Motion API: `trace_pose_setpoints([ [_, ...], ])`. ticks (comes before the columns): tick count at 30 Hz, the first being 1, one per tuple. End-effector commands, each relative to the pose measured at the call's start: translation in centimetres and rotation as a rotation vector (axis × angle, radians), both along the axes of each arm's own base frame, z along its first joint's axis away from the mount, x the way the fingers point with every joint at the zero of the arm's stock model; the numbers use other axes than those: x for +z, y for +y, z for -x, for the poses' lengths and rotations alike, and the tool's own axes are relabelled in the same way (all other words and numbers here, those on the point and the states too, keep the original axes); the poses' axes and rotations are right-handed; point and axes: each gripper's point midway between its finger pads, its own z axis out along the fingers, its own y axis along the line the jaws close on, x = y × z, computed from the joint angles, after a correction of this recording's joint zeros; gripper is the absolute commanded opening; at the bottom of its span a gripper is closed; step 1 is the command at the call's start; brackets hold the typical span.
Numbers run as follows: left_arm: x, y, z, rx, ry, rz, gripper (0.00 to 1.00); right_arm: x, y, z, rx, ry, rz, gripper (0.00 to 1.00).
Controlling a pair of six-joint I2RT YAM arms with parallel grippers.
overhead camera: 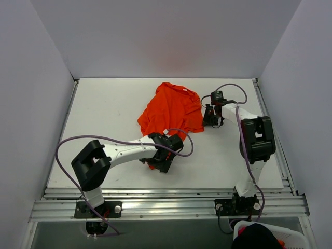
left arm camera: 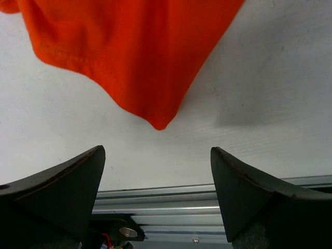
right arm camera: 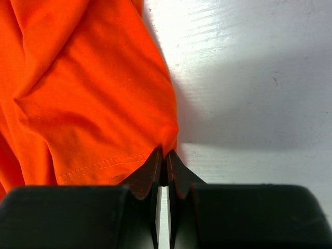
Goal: Fold and stack the t-shirts
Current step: Flatten the tshirt out
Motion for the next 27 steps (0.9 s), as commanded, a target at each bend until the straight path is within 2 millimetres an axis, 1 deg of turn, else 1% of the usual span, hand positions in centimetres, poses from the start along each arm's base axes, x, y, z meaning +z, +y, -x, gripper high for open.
trace_pose_setpoints([
  [1, -0.2, -1.9, -2.4, -0.084, -0.067, 0.007, 0.92, 1.9, -1.1, 0.8, -0.005, -0.012, 0.017, 0.0],
  [6, -2.4, -2.2, -2.9, -0.138, -0.061, 0.002, 0.9, 2.6, -1.9, 1.0, -0.011, -0.021, 0.027, 0.0],
  [9, -3.5, -2.3, -3.2, -0.148, -0.048, -0.01, 0.87, 2.6, -2.4, 1.2, -0.014, -0.014, 0.034, 0.0],
  [10, -3.8, -2.2, -3.3, -0.15, -0.045, -0.019, 0.81, 2.5, -2.6, 1.3, -0.015, -0.011, 0.037, 0.0],
  [13, -4.7, -2.1, -3.3, -0.154, -0.033, -0.039, 0.72, 2.7, -3.0, 1.4, -0.022, -0.011, 0.042, 0.0],
  [14, -4.9, -2.0, -3.3, -0.15, -0.033, -0.041, 0.69, 2.7, -3.1, 1.5, -0.025, -0.011, 0.041, 0.0],
  [16, -5.3, -1.7, -3.3, -0.143, -0.025, -0.054, 0.68, 2.8, -3.3, 1.5, -0.026, -0.012, 0.045, 0.0],
  [17, -5.5, -1.6, -3.3, -0.143, -0.023, -0.057, 0.63, 2.9, -3.3, 1.5, -0.027, -0.013, 0.045, 0.0],
  [18, -5.8, -1.4, -3.3, -0.14, -0.021, -0.062, 0.61, 2.9, -3.3, 1.5, -0.028, -0.013, 0.045, 0.0],
  [25, -6.9, 0.3, -3.5, -0.108, 0.0, -0.09, 0.59, 3.1, -3.5, 1.3, -0.032, -0.013, 0.046, 0.0],
  [27, -7.3, 1.1, -3.4, -0.097, 0.012, -0.095, 0.59, 3.2, -3.6, 1.2, -0.033, -0.012, 0.052, 0.0],
])
